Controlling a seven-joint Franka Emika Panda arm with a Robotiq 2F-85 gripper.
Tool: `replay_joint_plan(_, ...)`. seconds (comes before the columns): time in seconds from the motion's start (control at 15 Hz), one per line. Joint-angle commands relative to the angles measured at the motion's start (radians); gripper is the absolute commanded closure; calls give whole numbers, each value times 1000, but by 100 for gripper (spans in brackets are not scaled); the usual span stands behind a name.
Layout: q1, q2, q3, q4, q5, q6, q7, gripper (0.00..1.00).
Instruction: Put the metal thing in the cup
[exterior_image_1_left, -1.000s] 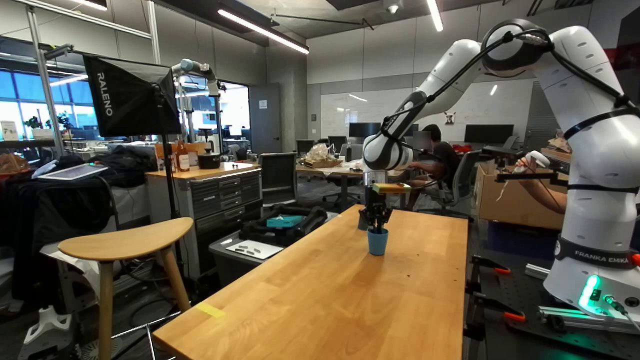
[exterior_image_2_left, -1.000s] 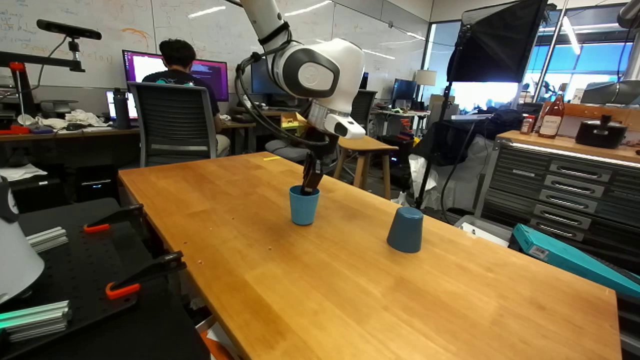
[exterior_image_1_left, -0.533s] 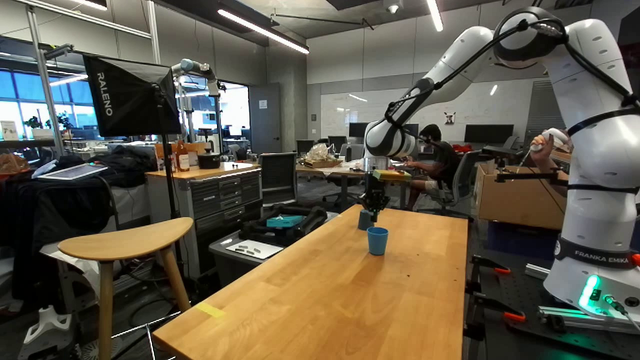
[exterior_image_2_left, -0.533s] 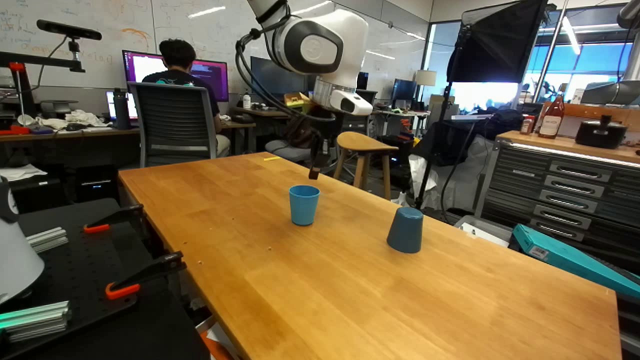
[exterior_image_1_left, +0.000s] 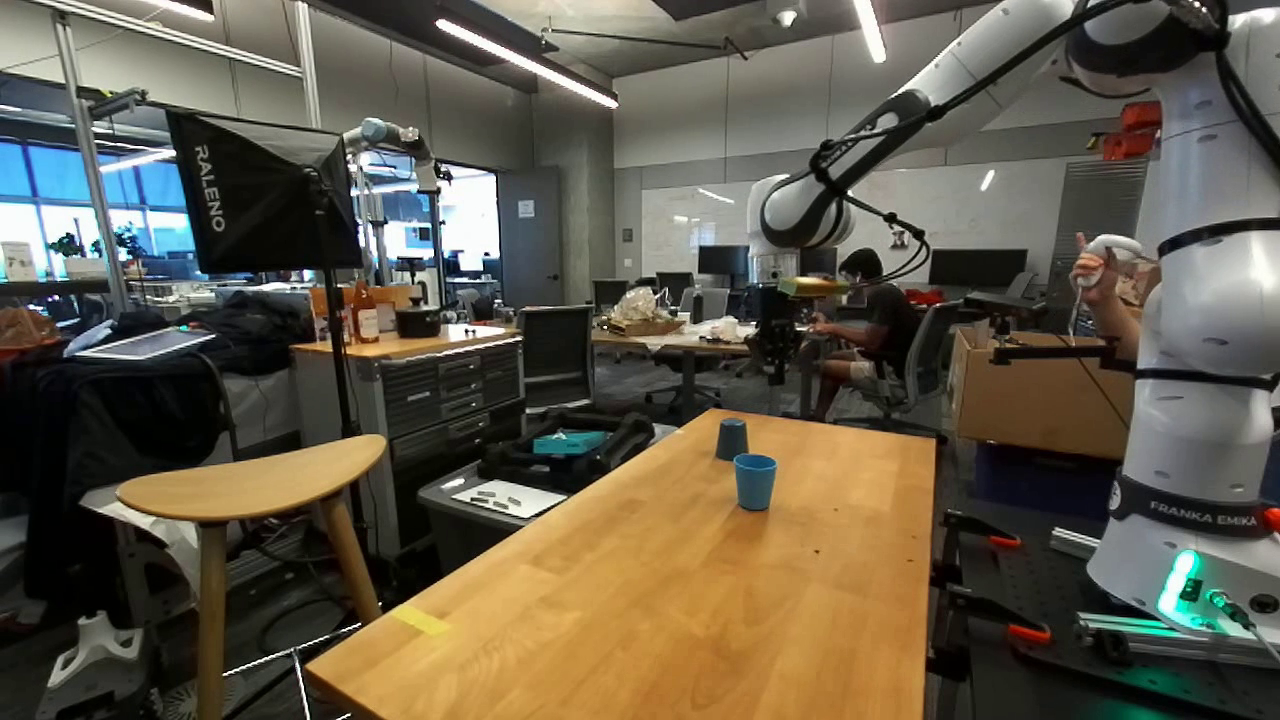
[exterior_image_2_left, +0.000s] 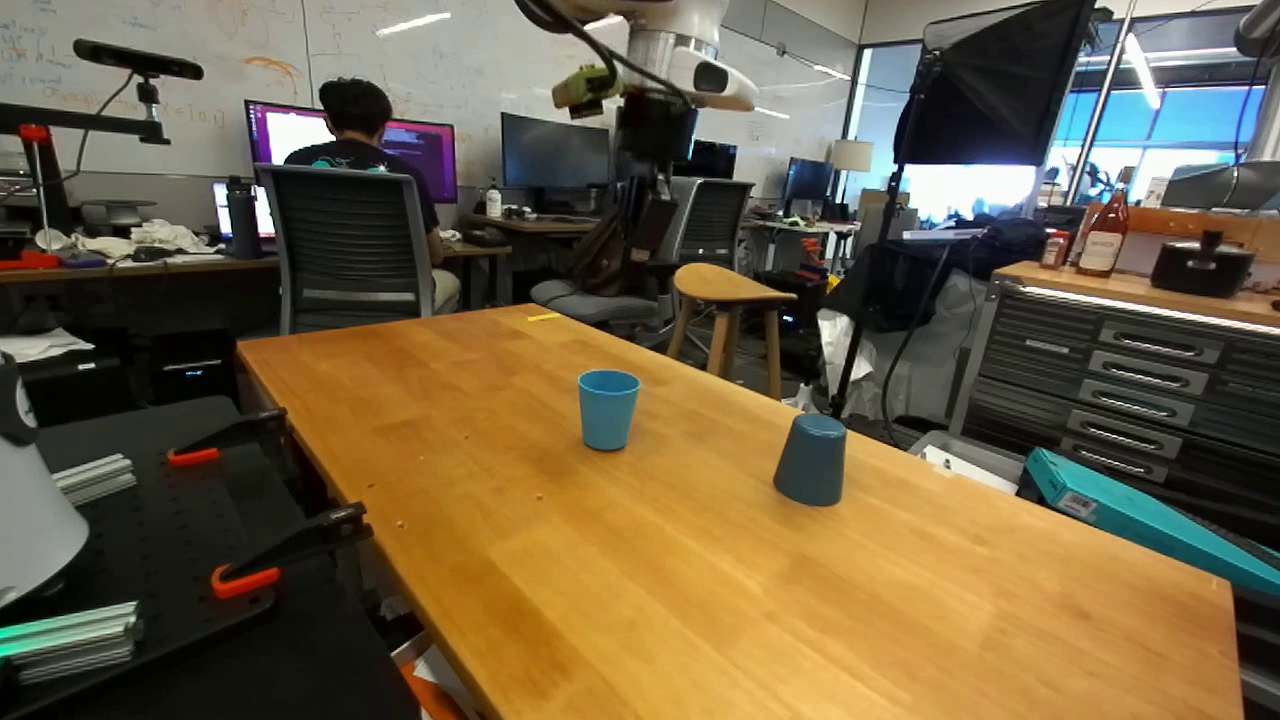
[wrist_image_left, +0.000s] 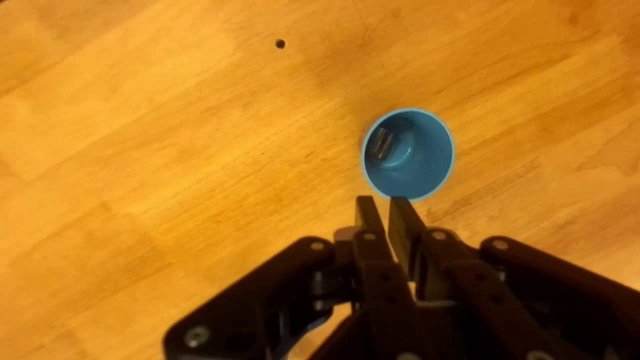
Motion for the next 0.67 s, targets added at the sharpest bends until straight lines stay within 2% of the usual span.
replay_joint_plan(0.0,-3,-22,1,5,-27,-59,-3,78)
replay_joint_plan(0.13,-7,-48,1,9,-53,-123,-9,62)
replay_joint_plan(0.6,-7,-49,0,9,-57,-133,-13,61)
